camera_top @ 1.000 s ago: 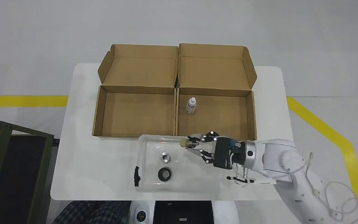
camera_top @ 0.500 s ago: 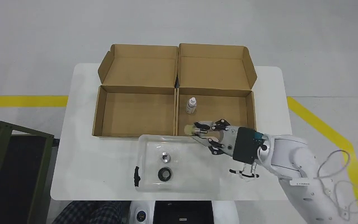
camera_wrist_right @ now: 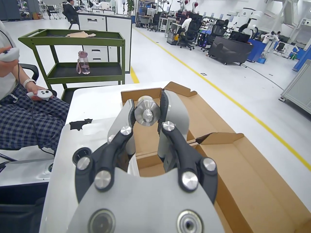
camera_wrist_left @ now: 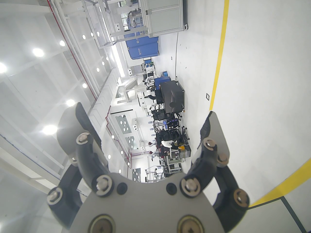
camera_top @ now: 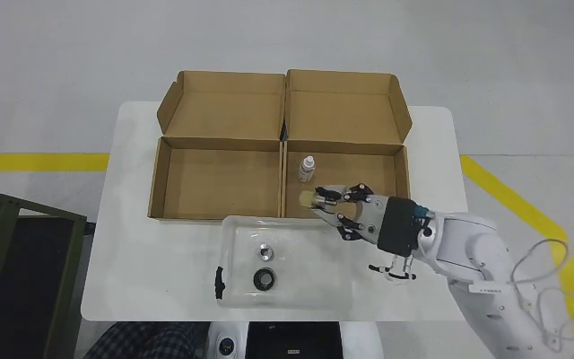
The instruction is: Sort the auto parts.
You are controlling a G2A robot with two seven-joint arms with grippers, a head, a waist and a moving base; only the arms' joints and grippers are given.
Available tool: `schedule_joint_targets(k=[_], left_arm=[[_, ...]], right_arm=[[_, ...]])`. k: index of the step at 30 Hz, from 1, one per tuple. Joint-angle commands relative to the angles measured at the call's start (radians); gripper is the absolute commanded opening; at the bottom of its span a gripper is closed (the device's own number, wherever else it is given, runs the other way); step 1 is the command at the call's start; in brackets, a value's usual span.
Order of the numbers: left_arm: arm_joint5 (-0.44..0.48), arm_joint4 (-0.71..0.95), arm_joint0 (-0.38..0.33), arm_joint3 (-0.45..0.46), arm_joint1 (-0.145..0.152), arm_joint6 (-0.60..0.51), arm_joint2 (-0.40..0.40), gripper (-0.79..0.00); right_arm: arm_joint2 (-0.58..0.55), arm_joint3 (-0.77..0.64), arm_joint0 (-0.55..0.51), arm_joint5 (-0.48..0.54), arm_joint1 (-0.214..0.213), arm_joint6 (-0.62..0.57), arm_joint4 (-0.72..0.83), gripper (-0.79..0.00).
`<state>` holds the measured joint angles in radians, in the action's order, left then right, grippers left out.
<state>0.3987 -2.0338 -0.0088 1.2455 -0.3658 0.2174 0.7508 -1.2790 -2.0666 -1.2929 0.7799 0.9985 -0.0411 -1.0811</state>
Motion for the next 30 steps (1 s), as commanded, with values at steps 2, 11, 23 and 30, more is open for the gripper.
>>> schedule_joint_targets(k=[2,11,23,30], left_arm=[[0.000,0.000,0.000,0.000,0.000,0.000,0.000,0.000],[0.000,0.000,0.000,0.000,0.000,0.000,0.000,0.000],[0.000,0.000,0.000,0.000,0.000,0.000,0.000,0.000],[0.000,0.000,0.000,0.000,0.000,0.000,0.000,0.000]], right_arm=[[0.001,0.016,0.009,-0.005,0.000,-0.022,-0.023,-0.785],[0.017,0.071,0.042,-0.011,0.000,-0.132,-0.030,-0.785],[0.074,0.151,0.103,-0.043,0.006,-0.281,-0.055,-0.785],[0.103,0.204,0.142,-0.075,0.012,-0.336,-0.096,-0.785]])
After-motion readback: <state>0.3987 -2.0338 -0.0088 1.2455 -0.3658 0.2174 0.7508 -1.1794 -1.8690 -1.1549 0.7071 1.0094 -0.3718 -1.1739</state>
